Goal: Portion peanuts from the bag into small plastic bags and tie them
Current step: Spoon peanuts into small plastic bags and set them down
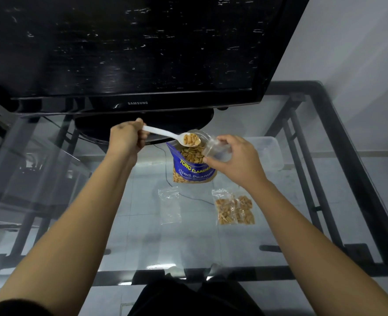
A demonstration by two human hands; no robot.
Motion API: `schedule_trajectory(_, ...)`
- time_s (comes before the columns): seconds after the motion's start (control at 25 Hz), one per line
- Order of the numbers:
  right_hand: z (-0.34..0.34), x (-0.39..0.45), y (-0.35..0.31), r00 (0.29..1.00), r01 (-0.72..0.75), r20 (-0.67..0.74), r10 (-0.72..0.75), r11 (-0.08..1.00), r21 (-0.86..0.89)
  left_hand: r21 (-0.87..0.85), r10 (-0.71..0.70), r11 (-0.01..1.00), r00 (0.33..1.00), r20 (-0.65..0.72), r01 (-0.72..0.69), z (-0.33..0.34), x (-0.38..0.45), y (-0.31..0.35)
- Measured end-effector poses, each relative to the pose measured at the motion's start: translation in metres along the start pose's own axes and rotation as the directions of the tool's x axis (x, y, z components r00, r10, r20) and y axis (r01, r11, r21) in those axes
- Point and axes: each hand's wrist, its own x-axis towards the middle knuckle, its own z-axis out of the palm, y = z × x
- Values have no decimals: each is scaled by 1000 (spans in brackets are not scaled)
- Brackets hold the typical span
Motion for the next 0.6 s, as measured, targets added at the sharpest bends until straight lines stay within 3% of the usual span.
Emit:
schedule_trajectory(0.12,5,3,-11,1000,2,-9,-2,998,66,81,115,990,992,58,-119,4,-9,20)
schedule_trajectory(0.2,9,1,-18,999,-31,-25,37,981,190,221,289,923,946,144,-316,12,-29,31)
schedule_trajectory(0.24,12,0,-21,997,-48,-38,61,962,270,296,418,834,883,213,-466,16,-41,36)
schedule_trajectory(0.32,17,-3,-28,990,-84,-69,124,904,419,377,654,514,637,409,-770,21,-68,42)
schedule_trajectory(0.36,18,-4,-30,984,-102,-81,158,875,474,378,724,355,507,468,-855,22,-78,44)
schedule_trajectory(0.4,19,-4,-31,978,-119,-90,190,851,511,374,776,275,434,457,-886,21,-83,47)
schedule_trajectory(0.44,18,-5,-32,972,-137,-91,218,833,536,373,818,293,433,378,-880,20,-82,50)
schedule_trajectory(0.52,16,-6,-28,960,-174,-88,267,810,560,276,802,535,582,130,-799,15,-70,55)
schedule_trajectory(0.6,13,-10,-19,946,-205,-92,309,796,569,194,715,680,698,43,-708,14,-53,44)
